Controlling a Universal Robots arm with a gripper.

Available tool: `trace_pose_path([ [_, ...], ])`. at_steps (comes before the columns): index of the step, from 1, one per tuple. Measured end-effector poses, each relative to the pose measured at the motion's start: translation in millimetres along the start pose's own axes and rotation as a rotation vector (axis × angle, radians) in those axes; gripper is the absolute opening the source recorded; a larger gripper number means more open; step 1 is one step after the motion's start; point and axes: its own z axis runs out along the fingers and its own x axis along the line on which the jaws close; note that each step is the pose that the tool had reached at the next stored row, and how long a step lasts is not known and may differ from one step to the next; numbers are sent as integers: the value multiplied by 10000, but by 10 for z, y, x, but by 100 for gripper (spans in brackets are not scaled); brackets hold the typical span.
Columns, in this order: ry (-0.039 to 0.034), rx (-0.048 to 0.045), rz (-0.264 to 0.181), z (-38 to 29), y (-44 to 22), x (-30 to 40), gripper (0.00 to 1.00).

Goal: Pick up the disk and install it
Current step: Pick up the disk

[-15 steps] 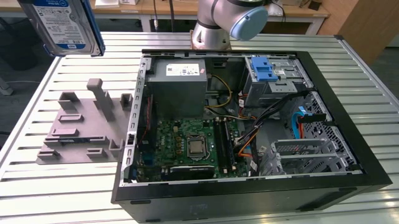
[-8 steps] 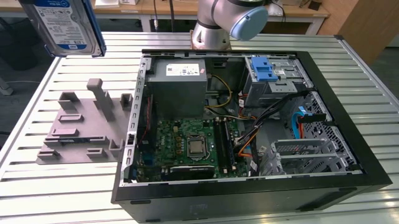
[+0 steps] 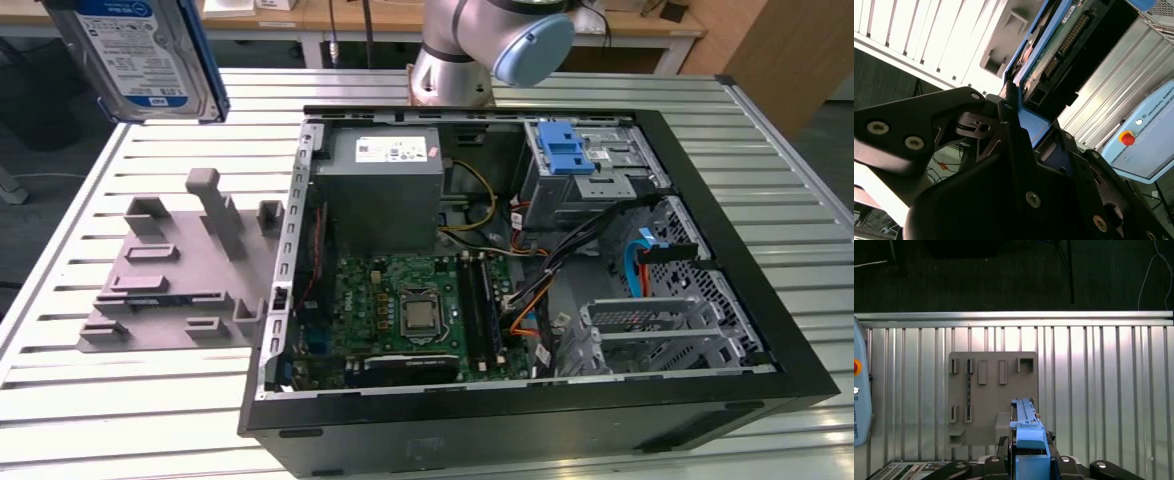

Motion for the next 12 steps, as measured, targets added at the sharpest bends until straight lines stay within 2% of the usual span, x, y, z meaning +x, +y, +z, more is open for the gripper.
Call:
trace_pose_path([
  [12, 0, 0, -1, 3, -28, 13, 36],
])
